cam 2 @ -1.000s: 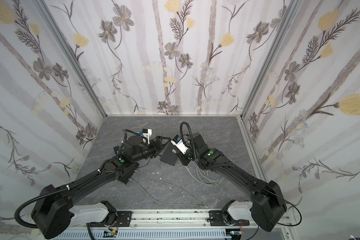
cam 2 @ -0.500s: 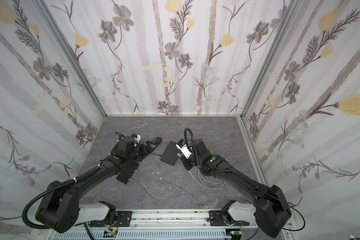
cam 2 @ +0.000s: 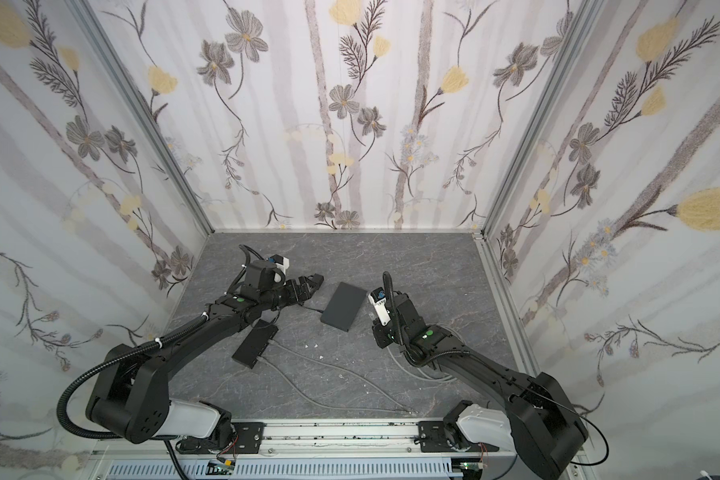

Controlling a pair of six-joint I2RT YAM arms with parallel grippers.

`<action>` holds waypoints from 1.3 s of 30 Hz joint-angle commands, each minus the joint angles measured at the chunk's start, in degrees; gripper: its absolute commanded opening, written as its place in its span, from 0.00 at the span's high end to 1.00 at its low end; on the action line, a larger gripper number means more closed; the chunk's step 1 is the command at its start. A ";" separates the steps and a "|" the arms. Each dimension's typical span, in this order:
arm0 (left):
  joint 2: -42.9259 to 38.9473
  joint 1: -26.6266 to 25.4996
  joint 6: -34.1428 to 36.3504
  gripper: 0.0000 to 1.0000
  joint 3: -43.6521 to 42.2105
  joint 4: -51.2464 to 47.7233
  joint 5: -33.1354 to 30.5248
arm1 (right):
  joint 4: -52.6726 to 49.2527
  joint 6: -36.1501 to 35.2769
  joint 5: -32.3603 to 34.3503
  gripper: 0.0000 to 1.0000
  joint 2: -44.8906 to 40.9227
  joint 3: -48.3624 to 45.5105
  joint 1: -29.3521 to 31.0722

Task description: Insert the plug into the switch port

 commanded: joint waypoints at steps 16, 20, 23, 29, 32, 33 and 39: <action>15.98 0.09 1.90 0.05 9.90 -3.09 5.93 | 1.80 10.58 0.20 1.00 6.72 -2.83 -0.21; 16.51 0.17 1.06 0.05 11.65 -4.34 8.14 | 2.77 11.91 1.60 1.00 5.81 -4.56 -0.22; 17.03 0.26 2.70 0.04 17.04 -9.51 9.38 | 2.96 12.31 2.81 1.00 5.44 -5.40 -0.32; 18.59 0.53 7.77 0.03 24.72 -17.13 8.48 | 3.32 12.82 2.74 1.00 5.83 -6.08 -0.74; 20.24 0.62 9.93 0.02 26.61 -19.63 9.70 | 4.23 12.88 2.05 1.00 5.73 -6.76 -1.02; 20.85 0.59 11.12 0.00 27.27 -20.85 9.66 | 4.58 12.84 1.70 1.00 5.54 -7.07 -1.10; 21.68 0.62 14.18 0.00 26.40 -21.19 10.24 | 6.33 12.67 0.38 1.00 2.32 -9.46 -1.43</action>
